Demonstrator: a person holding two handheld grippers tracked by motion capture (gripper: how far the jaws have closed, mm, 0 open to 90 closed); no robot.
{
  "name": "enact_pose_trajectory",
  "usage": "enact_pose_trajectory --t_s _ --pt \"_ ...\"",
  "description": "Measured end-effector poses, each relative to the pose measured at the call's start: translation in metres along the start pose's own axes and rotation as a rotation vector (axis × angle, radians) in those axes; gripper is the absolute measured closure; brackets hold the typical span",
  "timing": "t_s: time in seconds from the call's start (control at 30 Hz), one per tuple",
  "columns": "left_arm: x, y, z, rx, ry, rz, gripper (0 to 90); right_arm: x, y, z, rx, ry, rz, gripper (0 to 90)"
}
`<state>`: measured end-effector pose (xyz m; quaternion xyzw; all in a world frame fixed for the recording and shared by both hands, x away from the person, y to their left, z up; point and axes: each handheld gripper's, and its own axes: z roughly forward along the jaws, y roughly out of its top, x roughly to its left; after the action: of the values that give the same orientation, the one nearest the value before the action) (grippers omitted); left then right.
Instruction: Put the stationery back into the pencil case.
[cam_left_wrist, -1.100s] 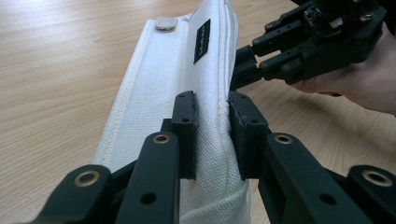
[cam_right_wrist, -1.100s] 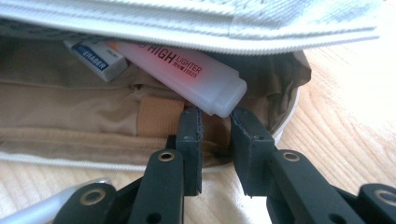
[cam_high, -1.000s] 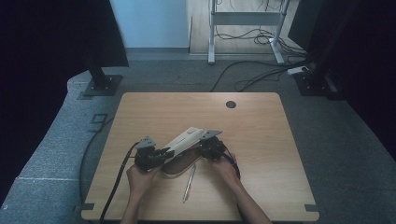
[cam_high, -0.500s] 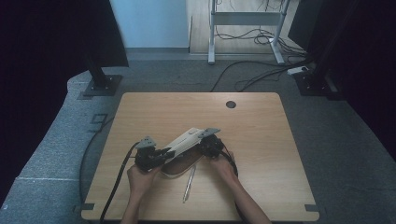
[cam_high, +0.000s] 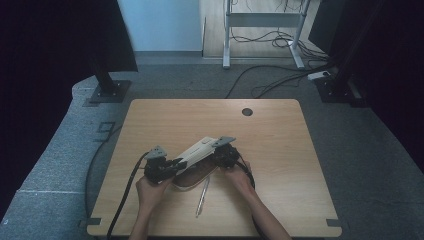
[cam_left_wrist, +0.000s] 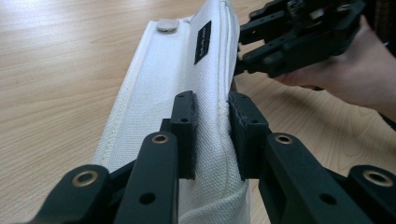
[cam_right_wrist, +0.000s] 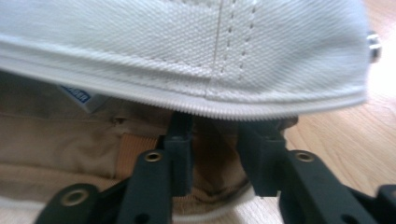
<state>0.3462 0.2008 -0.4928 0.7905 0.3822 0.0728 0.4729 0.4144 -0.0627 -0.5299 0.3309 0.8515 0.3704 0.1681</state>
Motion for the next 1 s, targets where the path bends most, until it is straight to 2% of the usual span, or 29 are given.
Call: enact_pose_trajectory --t_s 0.17,0.3,0.43,0.7,1.0 --pt "0.0 0.0 0.0 -0.001 0.001 0.0 73.3 0.0 -0.002 -0.014 -0.013 -0.004 -0.015 54.2" --pt "0.0 0.0 0.0 -0.001 0.001 0.0 73.3 -0.001 -0.004 -0.024 -0.031 -0.007 -0.008 44.9" --pt "0.0 0.0 0.0 -0.002 0.003 0.001 73.3 0.0 -0.007 -0.032 -0.034 0.0 -0.012 39.3" --pt "0.001 0.0 0.0 -0.004 0.017 0.006 73.3 0.008 -0.015 -0.045 -0.039 0.018 -0.013 33.3" --pt "0.003 -0.001 -0.001 -0.006 0.033 0.003 73.2 0.019 -0.026 -0.049 -0.031 0.048 -0.015 31.3"
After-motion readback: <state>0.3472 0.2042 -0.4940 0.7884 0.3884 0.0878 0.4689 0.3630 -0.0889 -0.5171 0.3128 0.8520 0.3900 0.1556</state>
